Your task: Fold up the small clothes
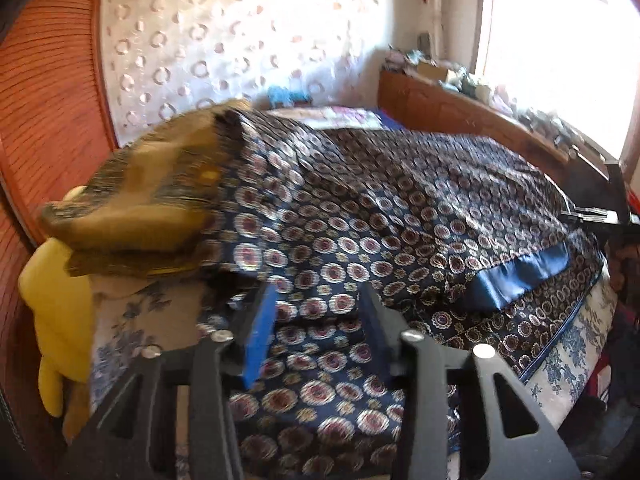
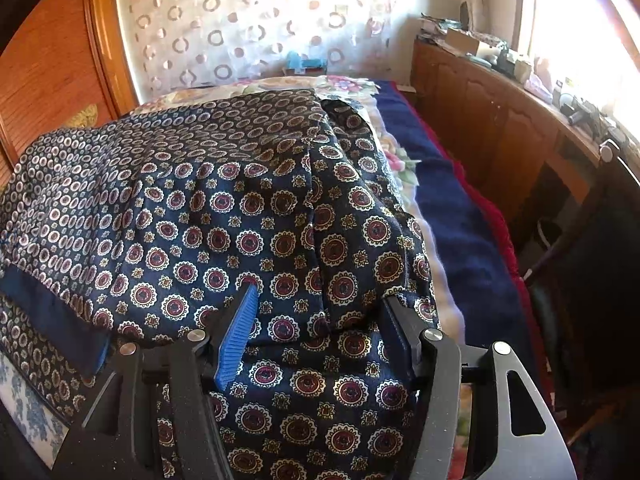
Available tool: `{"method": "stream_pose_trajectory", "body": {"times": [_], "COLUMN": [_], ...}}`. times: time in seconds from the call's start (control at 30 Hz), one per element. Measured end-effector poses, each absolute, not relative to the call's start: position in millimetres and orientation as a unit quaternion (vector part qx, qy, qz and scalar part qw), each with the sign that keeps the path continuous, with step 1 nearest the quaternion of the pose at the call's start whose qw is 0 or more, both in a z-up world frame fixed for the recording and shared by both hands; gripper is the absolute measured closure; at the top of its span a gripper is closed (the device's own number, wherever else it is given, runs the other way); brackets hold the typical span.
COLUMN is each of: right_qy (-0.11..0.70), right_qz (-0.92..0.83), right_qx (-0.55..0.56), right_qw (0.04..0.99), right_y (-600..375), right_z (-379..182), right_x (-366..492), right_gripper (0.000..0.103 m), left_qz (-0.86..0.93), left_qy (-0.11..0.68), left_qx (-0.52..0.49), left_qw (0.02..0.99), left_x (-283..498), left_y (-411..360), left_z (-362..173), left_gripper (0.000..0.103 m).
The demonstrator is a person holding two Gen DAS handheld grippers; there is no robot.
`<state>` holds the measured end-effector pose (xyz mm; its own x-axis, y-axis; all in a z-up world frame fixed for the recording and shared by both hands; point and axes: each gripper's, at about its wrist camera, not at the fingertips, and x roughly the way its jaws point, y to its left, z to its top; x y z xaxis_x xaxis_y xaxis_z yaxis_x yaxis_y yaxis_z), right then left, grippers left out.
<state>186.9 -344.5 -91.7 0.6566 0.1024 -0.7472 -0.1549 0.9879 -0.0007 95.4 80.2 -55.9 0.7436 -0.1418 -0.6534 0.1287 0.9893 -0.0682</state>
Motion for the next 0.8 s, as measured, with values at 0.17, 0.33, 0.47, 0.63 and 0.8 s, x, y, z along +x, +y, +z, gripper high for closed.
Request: {"method": "stream_pose_trajectory", "body": {"times": [0.17, 0.33, 0.47, 0.63, 0.8], "right_qy": [0.408, 0.408, 0.408, 0.408, 0.408], "right_qz": [0.070, 0.070, 0.070, 0.070, 0.070], "right_qx": [-0.033, -0.033, -0.033, -0.033, -0.033], "right_qw": [0.910, 0.910, 0.910, 0.910, 0.910], "right_y": [-344, -344, -344, -344, -344], "right_z": [-92, -92, -92, -92, -92], "right_x": [187, 187, 187, 187, 186], "right_gripper": [0.043, 0.043, 0.043, 0.043, 0.043], "left_qz": [-0.041, 0.000, 0.013, 0.017, 0.012], "left_qy": [0.338, 0.319, 0.285, 0.288, 0.318], "left_qx": [-0.010, 0.020, 0.042, 0.052, 0.060], "left_qw": [0.940, 0.948, 0.958, 0.956, 0.946], "left_x": [95, 100, 97, 103, 114], "left_y": [95, 96, 89, 86, 80], "left_z": [-51, -46, -45, -51, -56], "left_gripper": [0.070, 0.070, 0.070, 0.069, 0.069]}}
